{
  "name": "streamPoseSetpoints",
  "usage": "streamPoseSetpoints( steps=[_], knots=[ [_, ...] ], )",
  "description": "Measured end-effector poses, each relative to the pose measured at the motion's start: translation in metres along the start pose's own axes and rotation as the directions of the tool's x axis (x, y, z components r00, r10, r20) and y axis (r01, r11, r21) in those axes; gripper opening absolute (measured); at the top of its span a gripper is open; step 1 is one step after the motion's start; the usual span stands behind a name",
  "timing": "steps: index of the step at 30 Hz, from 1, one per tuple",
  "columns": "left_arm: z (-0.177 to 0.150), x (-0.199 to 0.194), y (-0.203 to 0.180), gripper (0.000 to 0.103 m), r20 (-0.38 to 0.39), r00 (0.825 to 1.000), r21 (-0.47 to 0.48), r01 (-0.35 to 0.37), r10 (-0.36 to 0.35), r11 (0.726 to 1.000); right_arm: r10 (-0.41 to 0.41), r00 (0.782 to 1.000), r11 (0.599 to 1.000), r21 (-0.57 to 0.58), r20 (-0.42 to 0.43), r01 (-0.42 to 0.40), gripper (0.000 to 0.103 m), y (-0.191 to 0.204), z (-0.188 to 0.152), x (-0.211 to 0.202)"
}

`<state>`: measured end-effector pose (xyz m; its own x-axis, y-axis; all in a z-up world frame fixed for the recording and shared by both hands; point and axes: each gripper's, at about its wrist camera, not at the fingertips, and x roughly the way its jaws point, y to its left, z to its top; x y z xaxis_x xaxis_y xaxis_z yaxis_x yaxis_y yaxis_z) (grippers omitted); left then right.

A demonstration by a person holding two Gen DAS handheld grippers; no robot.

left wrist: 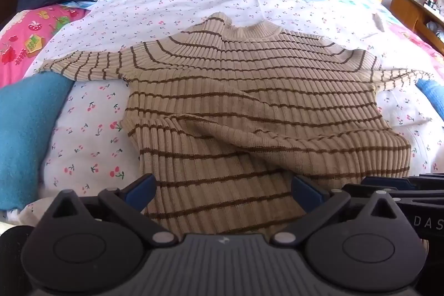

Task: Fold small clothes
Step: 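Move both tools over the striped beige sweater toward a sleeve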

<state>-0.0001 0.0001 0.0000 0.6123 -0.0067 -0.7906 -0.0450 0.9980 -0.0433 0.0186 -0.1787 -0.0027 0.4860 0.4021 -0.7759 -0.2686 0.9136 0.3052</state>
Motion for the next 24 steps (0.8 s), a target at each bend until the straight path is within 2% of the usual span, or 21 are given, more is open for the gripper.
streamPoseSetpoints(
  steps=[11, 17, 24],
  knots=[
    [-0.008, 0.013, 0.000, 0.103, -0.047, 0.999, 0.001, -0.018, 0.018, 1.000, -0.026, 0.999, 1.000, -0.011, -0.018, 0.026, 0.032, -0.011, 0.005, 0.011],
    [-0.016, 0.032, 0.001, 0.103, -0.129, 0.992, -0.024, -0.010, 0.007, 1.000, -0.045, 0.998, 0.999, -0.010, -0.038, 0.044, 0.032, -0.010, 0.001, 0.016],
    [-0.023, 0.046, -0.006, 0.103, -0.172, 0.984, 0.040, -0.037, 0.043, 0.999, -0.048, 0.998, 0.999, -0.015, -0.050, 0.048, 0.032, -0.013, 0.001, 0.022]
  ],
)
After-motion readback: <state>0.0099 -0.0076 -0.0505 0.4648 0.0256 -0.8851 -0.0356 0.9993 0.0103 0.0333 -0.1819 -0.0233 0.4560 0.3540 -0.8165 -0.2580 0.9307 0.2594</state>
